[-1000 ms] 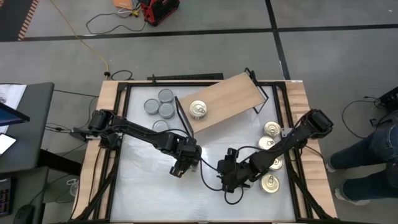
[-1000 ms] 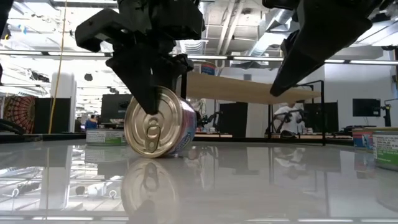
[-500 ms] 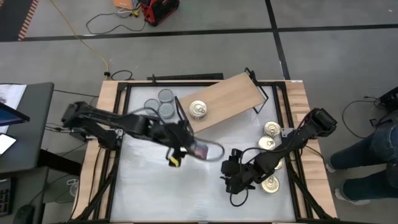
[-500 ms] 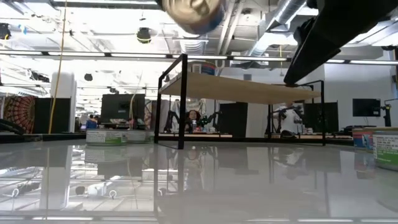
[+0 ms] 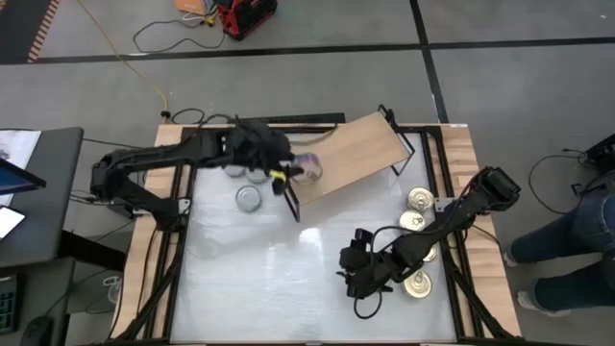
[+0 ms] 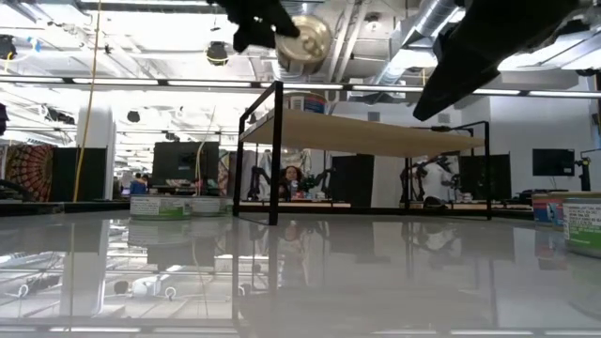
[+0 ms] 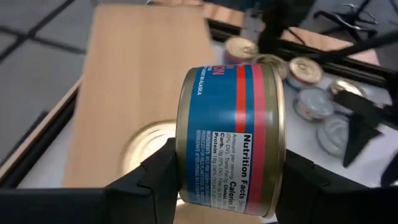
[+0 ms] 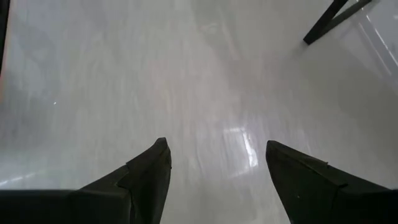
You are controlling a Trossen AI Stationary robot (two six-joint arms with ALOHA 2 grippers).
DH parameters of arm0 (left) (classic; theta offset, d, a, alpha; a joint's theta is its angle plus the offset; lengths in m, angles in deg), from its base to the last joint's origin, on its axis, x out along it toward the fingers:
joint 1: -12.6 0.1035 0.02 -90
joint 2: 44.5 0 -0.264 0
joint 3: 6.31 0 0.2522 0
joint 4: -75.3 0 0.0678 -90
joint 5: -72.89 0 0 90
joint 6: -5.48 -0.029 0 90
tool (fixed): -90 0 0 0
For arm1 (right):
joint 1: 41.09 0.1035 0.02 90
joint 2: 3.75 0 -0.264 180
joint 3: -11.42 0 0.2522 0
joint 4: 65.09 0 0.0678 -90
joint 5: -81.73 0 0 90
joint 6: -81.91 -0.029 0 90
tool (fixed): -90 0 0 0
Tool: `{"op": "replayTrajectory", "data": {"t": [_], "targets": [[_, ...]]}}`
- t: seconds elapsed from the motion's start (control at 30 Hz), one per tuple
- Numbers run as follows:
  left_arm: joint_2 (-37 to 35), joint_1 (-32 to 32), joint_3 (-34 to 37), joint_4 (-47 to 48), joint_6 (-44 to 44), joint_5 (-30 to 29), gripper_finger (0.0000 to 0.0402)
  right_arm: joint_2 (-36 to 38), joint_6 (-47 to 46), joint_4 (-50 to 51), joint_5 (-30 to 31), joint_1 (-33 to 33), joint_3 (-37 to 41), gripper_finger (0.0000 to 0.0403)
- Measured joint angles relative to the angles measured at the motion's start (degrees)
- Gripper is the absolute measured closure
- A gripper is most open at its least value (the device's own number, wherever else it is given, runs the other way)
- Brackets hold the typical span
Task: Stack canned seafood by type on shelf
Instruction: Stack the blue tuna can on top of the blue tuna can
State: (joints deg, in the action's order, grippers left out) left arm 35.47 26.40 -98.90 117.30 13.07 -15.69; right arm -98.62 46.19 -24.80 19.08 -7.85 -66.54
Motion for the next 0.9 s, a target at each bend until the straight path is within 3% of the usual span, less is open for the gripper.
{"op": "replayTrajectory", "data": {"t": [0.37,0.57,0.9], "targets": [[5.22,11.37,-0.04,-0.52,8.77,19.35,0.0211,0.00,0.81,-0.54,-0.02,-0.37,0.00,0.0117],[7.84,11.37,-0.09,-2.41,8.60,23.82,0.0211,-0.02,0.85,-0.64,-0.02,-0.37,0.00,0.0117],[8.12,11.24,-0.09,-2.57,8.61,26.06,0.0211,-0.02,1.38,-0.88,-0.02,-0.37,0.00,0.0117]]}}
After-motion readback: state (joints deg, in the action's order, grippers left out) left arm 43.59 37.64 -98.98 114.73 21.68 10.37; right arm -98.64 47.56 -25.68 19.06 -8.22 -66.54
